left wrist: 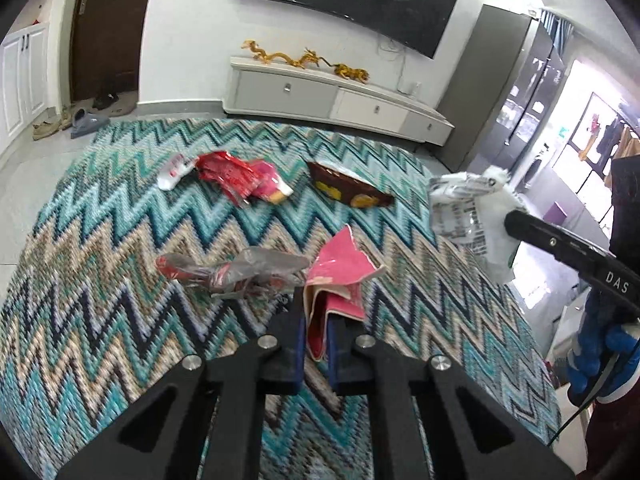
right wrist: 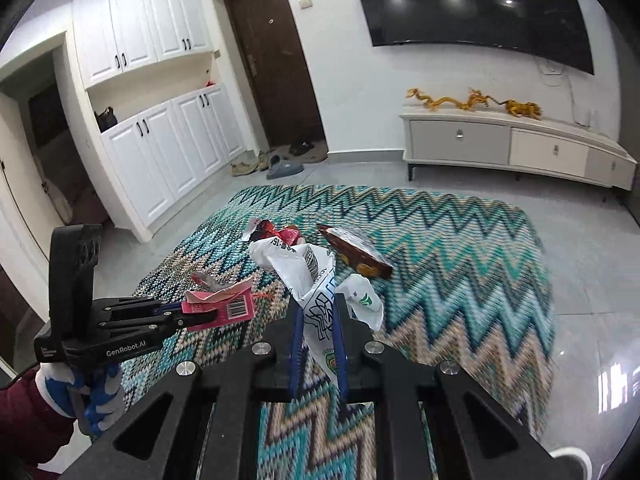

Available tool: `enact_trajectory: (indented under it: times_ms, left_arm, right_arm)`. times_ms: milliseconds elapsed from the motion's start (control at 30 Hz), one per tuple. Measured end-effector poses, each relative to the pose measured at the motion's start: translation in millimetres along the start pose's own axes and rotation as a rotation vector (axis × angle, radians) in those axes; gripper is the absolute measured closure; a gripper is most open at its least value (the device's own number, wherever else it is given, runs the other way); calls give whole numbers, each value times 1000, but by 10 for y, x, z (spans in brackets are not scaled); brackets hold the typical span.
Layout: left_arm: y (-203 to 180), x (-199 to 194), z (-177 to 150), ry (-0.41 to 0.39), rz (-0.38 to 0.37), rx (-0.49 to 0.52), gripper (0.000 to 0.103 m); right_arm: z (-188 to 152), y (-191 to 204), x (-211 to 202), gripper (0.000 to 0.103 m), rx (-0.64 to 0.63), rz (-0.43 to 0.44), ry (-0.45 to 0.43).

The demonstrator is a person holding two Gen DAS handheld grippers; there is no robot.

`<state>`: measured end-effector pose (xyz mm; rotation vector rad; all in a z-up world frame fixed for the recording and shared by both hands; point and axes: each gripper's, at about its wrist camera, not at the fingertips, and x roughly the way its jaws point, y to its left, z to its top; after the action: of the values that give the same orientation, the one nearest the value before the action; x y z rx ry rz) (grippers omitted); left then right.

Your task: Collect trash

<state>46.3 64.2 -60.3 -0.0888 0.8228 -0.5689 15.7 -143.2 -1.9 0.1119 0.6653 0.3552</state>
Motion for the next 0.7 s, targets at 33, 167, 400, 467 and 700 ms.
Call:
enact_trajectory:
  times_ms: [33,167,400,467,700]
  left_arm:
    - [-19,0,-24,5,-6,1,95]
    - [-143,88,-173,56,-53,4,95]
    - [-288,205,-409,113,-96,-2,93]
    - [-309,212,-430,117,-106,-9,93]
    - [-463,256,-515,159,-161,-16,92]
  right_arm:
    - [-29,-10,-64,90,3,-5,-5]
    - [-129,-54,-263,90,27,-22,-19]
    - [-276,-150,-460,90,57,-43,-18]
    - [-307,-172,-498,90,62,-46,-20]
    - [-369,-202,-534,90,74,-43,-27]
